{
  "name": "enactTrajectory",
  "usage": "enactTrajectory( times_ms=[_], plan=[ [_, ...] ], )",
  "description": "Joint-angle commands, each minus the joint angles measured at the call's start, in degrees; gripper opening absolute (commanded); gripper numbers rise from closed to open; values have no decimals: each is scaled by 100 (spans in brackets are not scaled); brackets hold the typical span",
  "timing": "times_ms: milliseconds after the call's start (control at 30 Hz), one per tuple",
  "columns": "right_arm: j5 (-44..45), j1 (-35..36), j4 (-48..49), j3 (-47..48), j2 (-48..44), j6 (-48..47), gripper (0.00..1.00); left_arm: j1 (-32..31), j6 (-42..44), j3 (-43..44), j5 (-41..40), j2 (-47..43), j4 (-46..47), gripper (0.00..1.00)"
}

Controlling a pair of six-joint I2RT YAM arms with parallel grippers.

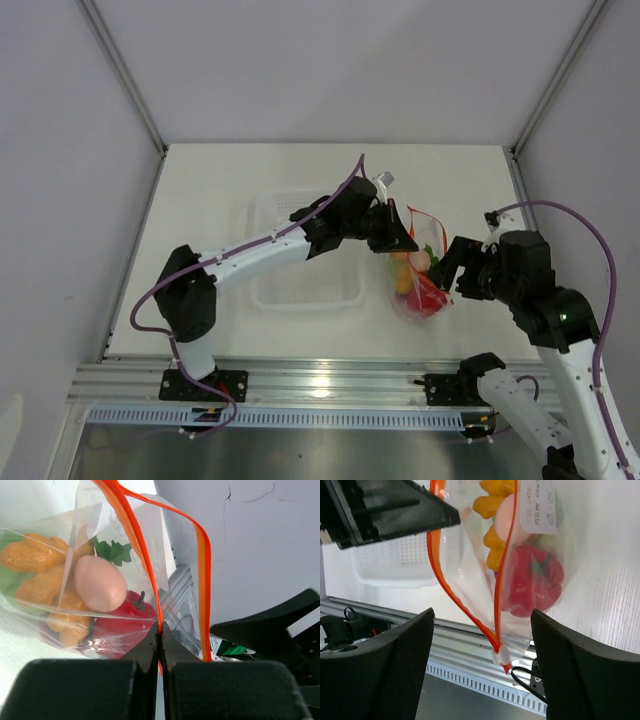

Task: Place the food in the zip-top bag and seal the zipper
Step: Adjust the zipper food storage bag at the center of the board.

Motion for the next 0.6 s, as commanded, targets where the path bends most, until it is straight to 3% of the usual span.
enactTrajectory(
  times_ms=[0, 133, 567],
  plan=[
    [-119, -16, 193, -263, -441, 78, 79, 30, -251, 203, 155, -15, 254, 1],
    [-137, -16, 289, -631, -1091, 113, 77, 39, -313, 98, 155, -50, 333, 1],
    [-244, -16, 273, -1397, -1936, 693, 73, 83, -576, 106, 251, 29, 500, 0]
  ],
)
